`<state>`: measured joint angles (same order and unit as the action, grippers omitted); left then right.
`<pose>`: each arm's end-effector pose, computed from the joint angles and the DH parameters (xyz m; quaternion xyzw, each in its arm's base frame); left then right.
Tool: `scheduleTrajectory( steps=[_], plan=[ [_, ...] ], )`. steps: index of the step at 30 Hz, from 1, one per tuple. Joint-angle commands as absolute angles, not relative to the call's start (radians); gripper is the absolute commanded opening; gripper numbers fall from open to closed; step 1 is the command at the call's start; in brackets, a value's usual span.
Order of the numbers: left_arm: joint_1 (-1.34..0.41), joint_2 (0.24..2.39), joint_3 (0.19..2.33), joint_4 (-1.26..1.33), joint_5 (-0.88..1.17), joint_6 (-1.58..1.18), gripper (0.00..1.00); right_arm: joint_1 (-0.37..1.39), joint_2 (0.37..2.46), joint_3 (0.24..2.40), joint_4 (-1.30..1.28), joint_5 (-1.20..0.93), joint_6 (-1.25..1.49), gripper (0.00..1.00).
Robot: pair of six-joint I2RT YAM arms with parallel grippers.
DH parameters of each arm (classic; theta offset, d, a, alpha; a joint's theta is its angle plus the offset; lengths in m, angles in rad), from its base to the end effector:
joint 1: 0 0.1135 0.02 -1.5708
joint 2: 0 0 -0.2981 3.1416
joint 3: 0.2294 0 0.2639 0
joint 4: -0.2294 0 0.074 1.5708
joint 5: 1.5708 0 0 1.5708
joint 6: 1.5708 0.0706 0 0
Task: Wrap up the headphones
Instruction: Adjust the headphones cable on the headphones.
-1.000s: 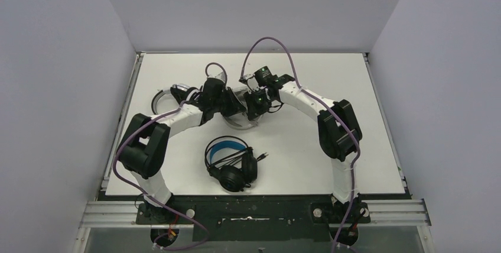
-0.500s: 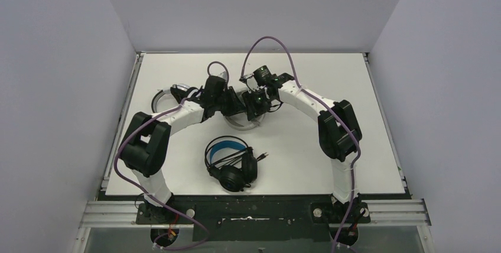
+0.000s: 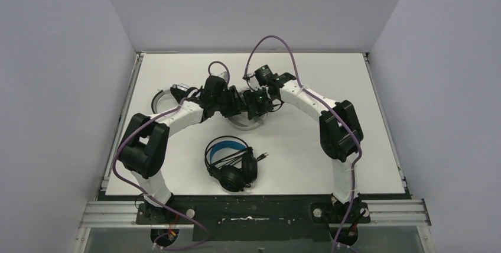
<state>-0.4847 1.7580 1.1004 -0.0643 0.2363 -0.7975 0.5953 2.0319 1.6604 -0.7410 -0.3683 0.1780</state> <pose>0.3662 -0.2115 0.2026 -0.0930 0.9014 -0.3307 0.2635 0.3797 0.2878 0.2177 -0.2390 0.9280 0.2494 0.1396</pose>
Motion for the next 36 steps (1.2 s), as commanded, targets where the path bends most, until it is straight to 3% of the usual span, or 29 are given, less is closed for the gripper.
scheduleTrajectory(
  steps=[1, 20, 26, 32, 36],
  plan=[
    [-0.486, 1.712, 1.119, -0.043, 0.246, -0.767, 0.4, 0.589, 1.931, 1.673, -0.72, -0.303, 0.201, 0.43],
    [-0.464, 1.595, 1.069, -0.104, 0.229, -0.677, 0.48, 0.594, 1.893, 1.71, -0.73, -0.28, 0.213, 0.48],
    [-0.45, 1.53, 1.079, -0.166, 0.212, -0.619, 0.55, 0.584, 1.833, 1.743, -0.753, -0.282, 0.203, 0.51],
    [-0.442, 1.45, 1.103, -0.231, 0.209, -0.546, 0.58, 0.521, 1.723, 1.713, -0.759, -0.339, 0.185, 0.56],
    [-0.442, 1.417, 1.116, -0.26, 0.23, -0.509, 0.59, 0.454, 1.651, 1.623, -0.731, -0.389, 0.166, 0.7]
  ],
)
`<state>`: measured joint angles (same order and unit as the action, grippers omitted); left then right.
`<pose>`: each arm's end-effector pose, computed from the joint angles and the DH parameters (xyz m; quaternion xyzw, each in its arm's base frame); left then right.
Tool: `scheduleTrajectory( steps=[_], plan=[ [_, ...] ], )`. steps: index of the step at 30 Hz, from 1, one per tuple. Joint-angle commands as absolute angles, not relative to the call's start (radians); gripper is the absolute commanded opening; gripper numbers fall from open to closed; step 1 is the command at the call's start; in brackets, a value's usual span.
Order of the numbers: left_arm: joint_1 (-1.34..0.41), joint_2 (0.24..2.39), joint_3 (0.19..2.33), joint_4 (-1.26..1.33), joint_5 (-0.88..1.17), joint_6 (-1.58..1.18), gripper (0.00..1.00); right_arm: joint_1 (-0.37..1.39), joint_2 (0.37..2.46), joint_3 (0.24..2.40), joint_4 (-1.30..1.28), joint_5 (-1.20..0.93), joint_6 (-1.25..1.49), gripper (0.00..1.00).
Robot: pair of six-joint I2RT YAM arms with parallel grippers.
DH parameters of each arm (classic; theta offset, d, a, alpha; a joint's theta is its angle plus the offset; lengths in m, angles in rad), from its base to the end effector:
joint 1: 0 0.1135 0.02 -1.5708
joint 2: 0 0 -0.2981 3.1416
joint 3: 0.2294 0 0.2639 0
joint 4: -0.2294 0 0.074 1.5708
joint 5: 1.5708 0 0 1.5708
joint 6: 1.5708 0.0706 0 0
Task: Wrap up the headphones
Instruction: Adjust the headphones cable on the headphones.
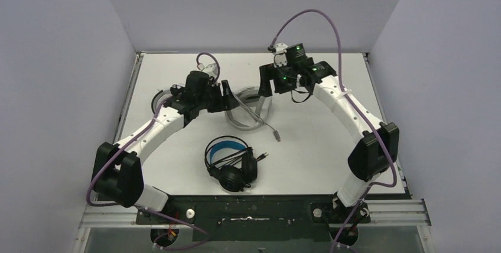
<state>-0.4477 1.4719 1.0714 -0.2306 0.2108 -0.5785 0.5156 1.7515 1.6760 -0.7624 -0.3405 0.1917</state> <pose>0.3236 -0.1718 0.2808 -0.0104 0.8879 -0.3027 0.3462 0.3611 0.2317 0.3427 -0.2083 0.8983 0.2707 0.2765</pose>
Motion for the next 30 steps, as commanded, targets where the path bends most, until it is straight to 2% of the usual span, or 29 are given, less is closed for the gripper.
scheduleTrajectory(
  steps=[1, 2, 3, 9, 14, 25, 30],
  plan=[
    [-0.443, 1.413, 1.12, -0.267, 0.238, -0.505, 0.59, 0.448, 1.635, 1.599, -0.732, -0.39, 0.15, 0.91],
    [-0.443, 1.407, 1.121, -0.273, 0.246, -0.501, 0.59, 0.447, 1.622, 1.574, -0.738, -0.382, 0.13, 0.99],
    [-0.443, 1.401, 1.122, -0.277, 0.251, -0.496, 0.59, 0.447, 1.607, 1.549, -0.742, -0.375, 0.113, 1.0],
    [-0.442, 1.412, 1.098, -0.279, 0.262, -0.488, 0.6, 0.426, 1.546, 1.409, -0.727, -0.389, 0.138, 1.0],
    [-0.439, 1.43, 1.097, -0.3, 0.241, -0.473, 0.61, 0.369, 1.593, 1.276, -0.702, -0.525, 0.164, 1.0],
    [-0.44, 1.452, 1.064, -0.239, 0.31, -0.534, 0.64, 0.472, 1.721, 1.193, -0.622, -0.216, 0.015, 1.0],
    [-0.44, 1.46, 1.065, -0.221, 0.324, -0.545, 0.64, 0.483, 1.805, 1.207, -0.599, -0.188, 0.05, 0.99]
  ],
)
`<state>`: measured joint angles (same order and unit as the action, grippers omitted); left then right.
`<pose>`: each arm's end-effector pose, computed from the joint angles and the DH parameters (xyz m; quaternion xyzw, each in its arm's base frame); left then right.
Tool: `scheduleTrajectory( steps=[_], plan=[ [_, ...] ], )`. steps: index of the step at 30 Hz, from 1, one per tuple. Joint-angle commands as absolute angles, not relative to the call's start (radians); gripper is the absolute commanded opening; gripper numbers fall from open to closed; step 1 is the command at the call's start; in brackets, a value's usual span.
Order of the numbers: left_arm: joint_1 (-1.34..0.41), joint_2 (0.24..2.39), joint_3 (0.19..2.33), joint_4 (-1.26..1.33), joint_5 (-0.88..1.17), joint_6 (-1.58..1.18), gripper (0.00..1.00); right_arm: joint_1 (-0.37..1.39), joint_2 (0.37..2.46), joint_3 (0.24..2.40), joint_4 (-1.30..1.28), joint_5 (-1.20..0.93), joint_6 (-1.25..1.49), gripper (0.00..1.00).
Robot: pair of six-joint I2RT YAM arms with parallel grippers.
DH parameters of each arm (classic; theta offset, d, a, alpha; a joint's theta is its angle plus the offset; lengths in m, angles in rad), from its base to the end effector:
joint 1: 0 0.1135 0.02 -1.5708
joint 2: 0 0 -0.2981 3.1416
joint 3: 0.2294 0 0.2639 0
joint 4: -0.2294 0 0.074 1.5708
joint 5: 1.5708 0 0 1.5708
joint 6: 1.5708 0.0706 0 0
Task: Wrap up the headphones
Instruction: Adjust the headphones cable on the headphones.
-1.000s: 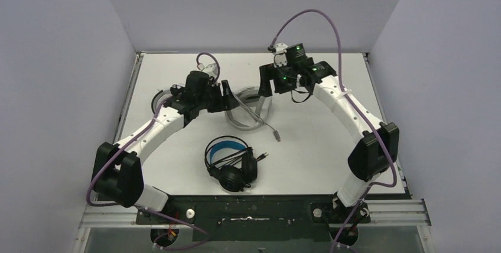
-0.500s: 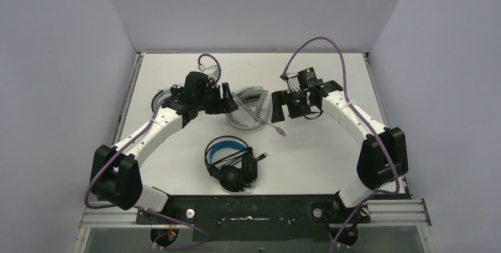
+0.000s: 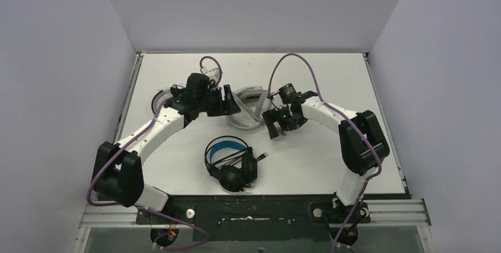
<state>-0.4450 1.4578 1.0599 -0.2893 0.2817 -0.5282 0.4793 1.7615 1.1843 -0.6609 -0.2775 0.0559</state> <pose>0.3130 -0.1710 0.2755 0.0228 0.8968 -0.3101 0.3149 0.3202 0.1882 0.1821 -0.2276 0.9501 0.1749 0.1221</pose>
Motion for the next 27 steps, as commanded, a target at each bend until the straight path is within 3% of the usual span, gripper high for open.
scheduleTrajectory(
  steps=[1, 8, 15, 20, 22, 27],
  plan=[
    [-0.44, 1.462, 1.064, -0.217, 0.332, -0.549, 0.64, 0.484, 1.821, 1.215, -0.596, -0.185, 0.051, 0.96],
    [-0.44, 1.43, 1.028, -0.214, 0.332, -0.544, 0.63, 0.517, 1.893, 1.246, -0.609, -0.142, 0.054, 0.7],
    [-0.441, 1.384, 1.03, -0.247, 0.311, -0.522, 0.63, 0.532, 1.89, 1.253, -0.625, -0.147, 0.139, 0.53],
    [-0.442, 1.385, 1.041, -0.271, 0.284, -0.497, 0.63, 0.535, 1.856, 1.212, -0.561, -0.278, 0.257, 0.35],
    [-0.442, 1.395, 1.033, -0.263, 0.28, -0.5, 0.63, 0.535, 1.835, 1.182, -0.5, -0.341, 0.322, 0.33],
    [-0.443, 1.423, 1.027, -0.256, 0.257, -0.511, 0.63, 0.535, 1.835, 1.163, -0.379, -0.426, 0.445, 0.09]
  ],
)
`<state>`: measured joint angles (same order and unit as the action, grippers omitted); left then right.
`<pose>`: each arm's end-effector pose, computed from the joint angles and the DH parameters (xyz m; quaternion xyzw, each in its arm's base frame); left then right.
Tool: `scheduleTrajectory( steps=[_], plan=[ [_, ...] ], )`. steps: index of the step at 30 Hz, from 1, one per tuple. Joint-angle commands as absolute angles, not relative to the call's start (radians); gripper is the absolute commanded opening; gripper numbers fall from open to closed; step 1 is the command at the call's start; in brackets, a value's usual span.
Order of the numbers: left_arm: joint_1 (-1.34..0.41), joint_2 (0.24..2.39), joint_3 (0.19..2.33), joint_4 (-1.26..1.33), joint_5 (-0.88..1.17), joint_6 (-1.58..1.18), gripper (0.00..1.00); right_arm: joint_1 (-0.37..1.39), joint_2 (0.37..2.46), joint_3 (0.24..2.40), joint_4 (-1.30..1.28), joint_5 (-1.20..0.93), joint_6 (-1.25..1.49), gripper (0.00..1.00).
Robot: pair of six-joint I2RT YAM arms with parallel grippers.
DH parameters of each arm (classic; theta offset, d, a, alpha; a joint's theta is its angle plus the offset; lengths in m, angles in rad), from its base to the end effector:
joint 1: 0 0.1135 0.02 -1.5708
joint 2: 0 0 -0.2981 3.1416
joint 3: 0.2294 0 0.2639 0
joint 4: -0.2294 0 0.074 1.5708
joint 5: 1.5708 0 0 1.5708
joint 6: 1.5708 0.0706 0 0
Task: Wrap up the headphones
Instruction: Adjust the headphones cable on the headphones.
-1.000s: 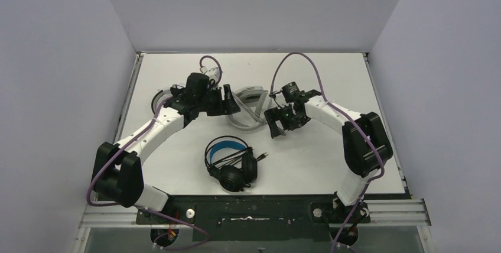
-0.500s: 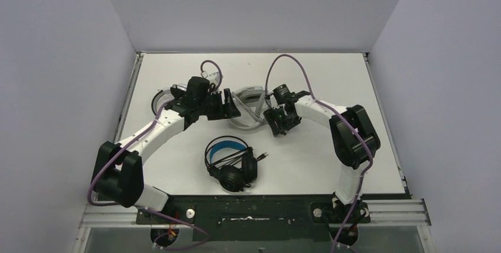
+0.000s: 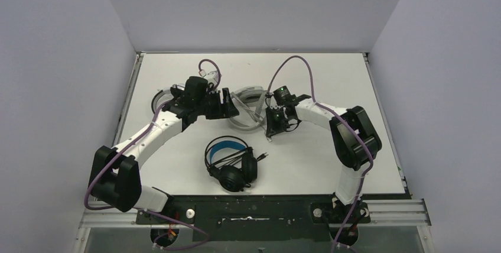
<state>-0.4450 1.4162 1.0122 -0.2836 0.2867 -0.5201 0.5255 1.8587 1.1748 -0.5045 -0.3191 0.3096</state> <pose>0.3015 -0.1659 0.2723 0.0274 0.8965 -0.3107 0.3148 0.3301 0.2170 0.1526 -0.1344 0.9604 0.2187 0.1083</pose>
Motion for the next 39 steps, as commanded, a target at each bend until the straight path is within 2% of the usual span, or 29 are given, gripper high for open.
scheduleTrajectory(
  steps=[1, 5, 11, 12, 14, 17, 18, 21, 26, 37, 39],
  plan=[
    [-0.443, 1.423, 1.027, -0.267, 0.234, -0.503, 0.63, 0.535, 1.834, 1.171, -0.383, -0.433, 0.456, 0.07],
    [-0.443, 1.433, 1.024, -0.297, 0.111, -0.484, 0.64, 0.535, 1.796, 1.207, -0.451, -0.461, 0.46, 0.07],
    [-0.45, 1.514, 1.035, -0.27, 0.086, -0.503, 0.63, 0.525, 1.714, 1.198, -0.461, -0.498, 0.48, 0.05],
    [-0.454, 1.511, 1.032, -0.26, 0.092, -0.505, 0.63, 0.521, 1.711, 1.208, -0.483, -0.497, 0.46, 0.09],
    [-0.462, 1.497, 1.015, -0.239, 0.093, -0.515, 0.63, 0.524, 1.703, 1.231, -0.549, -0.436, 0.365, 0.28],
    [-0.463, 1.482, 1.001, -0.23, 0.099, -0.529, 0.63, 0.547, 1.73, 1.263, -0.633, -0.282, 0.223, 0.48],
    [-0.463, 1.476, 0.999, -0.233, 0.096, -0.531, 0.63, 0.554, 1.752, 1.276, -0.645, -0.251, 0.203, 0.53],
    [-0.463, 1.457, 0.993, -0.227, 0.089, -0.537, 0.64, 0.593, 1.788, 1.3, -0.648, -0.17, 0.173, 0.61],
    [-0.462, 1.444, 1.001, -0.241, 0.111, -0.545, 0.64, 0.631, 1.803, 1.242, -0.556, -0.09, 0.2, 0.6],
    [-0.462, 1.476, 1.006, -0.169, 0.228, -0.601, 0.64, 0.677, 1.873, 1.184, -0.454, -0.003, 0.276, 0.45],
    [-0.462, 1.493, 1.006, -0.158, 0.241, -0.609, 0.64, 0.669, 1.88, 1.174, -0.437, -0.02, 0.281, 0.38]
  ],
)
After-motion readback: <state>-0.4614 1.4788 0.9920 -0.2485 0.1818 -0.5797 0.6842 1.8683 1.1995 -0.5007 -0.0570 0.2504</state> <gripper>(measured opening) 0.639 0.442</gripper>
